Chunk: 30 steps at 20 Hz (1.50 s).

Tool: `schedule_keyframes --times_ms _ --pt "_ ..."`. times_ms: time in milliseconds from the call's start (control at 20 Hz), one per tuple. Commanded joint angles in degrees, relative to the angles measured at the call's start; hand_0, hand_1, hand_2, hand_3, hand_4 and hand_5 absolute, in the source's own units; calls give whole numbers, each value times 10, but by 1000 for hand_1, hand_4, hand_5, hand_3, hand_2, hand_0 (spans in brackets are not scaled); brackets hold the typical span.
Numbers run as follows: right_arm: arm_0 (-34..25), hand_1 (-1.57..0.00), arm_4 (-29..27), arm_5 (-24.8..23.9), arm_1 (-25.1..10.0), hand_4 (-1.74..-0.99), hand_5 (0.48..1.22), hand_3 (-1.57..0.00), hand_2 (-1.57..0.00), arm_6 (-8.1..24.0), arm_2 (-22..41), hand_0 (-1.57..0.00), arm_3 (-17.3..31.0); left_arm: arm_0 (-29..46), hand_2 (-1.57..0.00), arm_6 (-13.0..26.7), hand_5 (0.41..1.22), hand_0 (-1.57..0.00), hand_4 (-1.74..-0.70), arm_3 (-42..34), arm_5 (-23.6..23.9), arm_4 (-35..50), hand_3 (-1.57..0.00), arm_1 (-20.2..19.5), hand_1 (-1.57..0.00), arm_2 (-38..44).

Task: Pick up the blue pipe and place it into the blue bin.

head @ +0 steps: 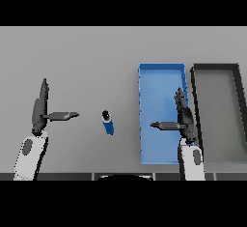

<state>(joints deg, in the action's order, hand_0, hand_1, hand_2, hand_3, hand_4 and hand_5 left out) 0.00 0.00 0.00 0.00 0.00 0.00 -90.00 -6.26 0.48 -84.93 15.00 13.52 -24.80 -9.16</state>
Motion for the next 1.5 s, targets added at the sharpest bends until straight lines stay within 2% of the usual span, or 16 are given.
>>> schedule_keyframes --times_ms 0,250,300,400,500,600,850,1000,1150,1300,1400,1450 --pt "0 1 0 0 0 -1210 594 1 1 0 0 1 0 0 1 -3 594 1 -967 -1 0 0 1 0 1 0" --pt "9 1 -1 2 -3 -1210 594 1 1 -5 1 1 -8 4 1 -5 594 1 -967 -10 4 -2 1 5 1 -5" --pt "20 1 44 14 -41 -1210 594 1 1 -35 23 1 -23 8 1 -31 594 1 -967 -15 -66 -5 1 -39 1 -25" --pt "32 1 95 25 -79 -1198 589 1 1 -49 49 1 -45 7 1 -55 596 1 -970 -6 -143 -1 1 -88 1 -35" --pt "40 1 109 29 -89 -1192 587 1 1 -51 58 1 -54 6 1 -66 596 1 -969 1 -172 -3 1 -101 1 -43" --pt "34 1 120 28 -90 -1191 587 1 1 -38 65 1 -62 5 1 -73 598 1 -967 3 -184 -6 1 -103 1 -48" --pt "41 1 112 33 -92 -1194 579 1 1 -38 63 1 -67 39 1 -96 578 1 -984 -59 -246 7 1 -136 1 -76" --pt "33 1 107 35 -92 -1214 581 1 1 -30 60 1 -62 54 1 -46 530 1 -1005 -117 -259 -8 1 -148 1 -114" --pt "26 1 100 36 -90 -1228 573 1 1 -24 59 1 -69 58 1 2 483 1 -1047 -139 -270 -24 1 -140 1 -154" --pt "37 1 109 39 -94 -1213 572 1 1 -31 64 1 -70 54 1 -1 469 1 -1084 -150 -279 -52 1 -127 1 -185" --pt "32 1 105 37 -90 -1212 570 1 1 -20 62 1 -67 47 1 11 463 1 -1107 -145 -274 -64 1 -103 1 -204" --pt "37 1 108 37 -90 -1210 570 1 1 -28 64 1 -68 44 1 3 470 1 -1123 -133 -274 -71 1 -93 1 -209"
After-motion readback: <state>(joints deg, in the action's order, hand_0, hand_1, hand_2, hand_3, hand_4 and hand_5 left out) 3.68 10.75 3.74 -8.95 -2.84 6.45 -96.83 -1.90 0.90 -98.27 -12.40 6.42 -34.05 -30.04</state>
